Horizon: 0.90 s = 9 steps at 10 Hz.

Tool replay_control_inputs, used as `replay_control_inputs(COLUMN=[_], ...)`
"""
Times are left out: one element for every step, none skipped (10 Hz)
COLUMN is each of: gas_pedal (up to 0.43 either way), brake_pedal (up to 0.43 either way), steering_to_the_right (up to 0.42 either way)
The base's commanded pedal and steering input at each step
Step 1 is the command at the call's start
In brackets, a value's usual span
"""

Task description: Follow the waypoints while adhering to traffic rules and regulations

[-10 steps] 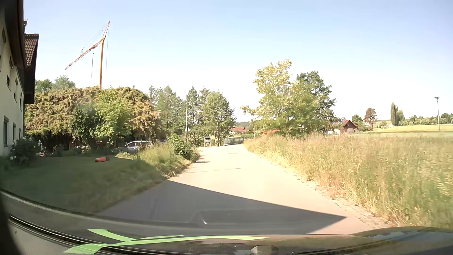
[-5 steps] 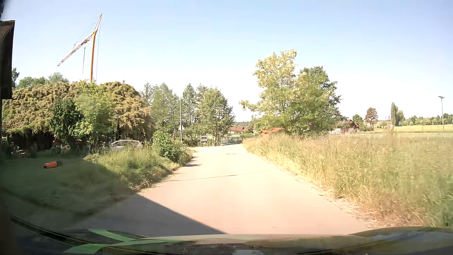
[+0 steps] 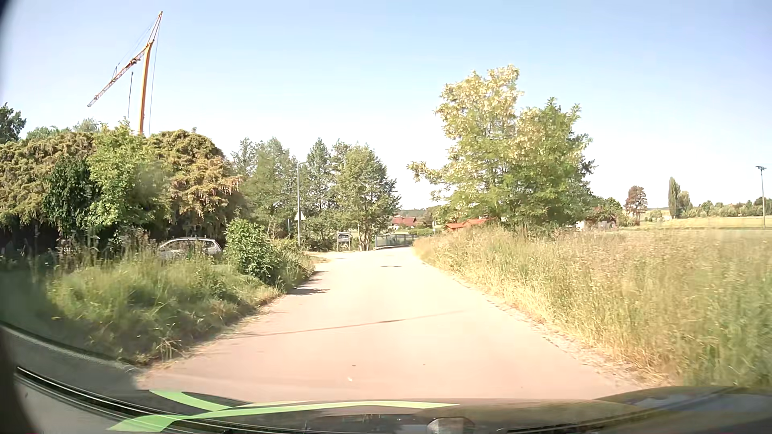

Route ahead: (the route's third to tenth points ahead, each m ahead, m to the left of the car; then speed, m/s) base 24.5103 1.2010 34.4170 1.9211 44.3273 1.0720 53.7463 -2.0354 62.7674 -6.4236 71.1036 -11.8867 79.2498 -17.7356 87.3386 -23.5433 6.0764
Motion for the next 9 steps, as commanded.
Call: replay_control_inputs(gas_pedal=[0.047, 0.047, 0.067, 0.067, 0.067, 0.067, 0.067, 0.067, 0.067], brake_pedal=[0.0, 0.0, 0.0, 0.0, 0.0, 0.0, 0.0, 0.0, 0.0], steering_to_the_right=[-0.013, -0.015, -0.016, -0.019, -0.02, -0.02, -0.021, -0.021, -0.024])
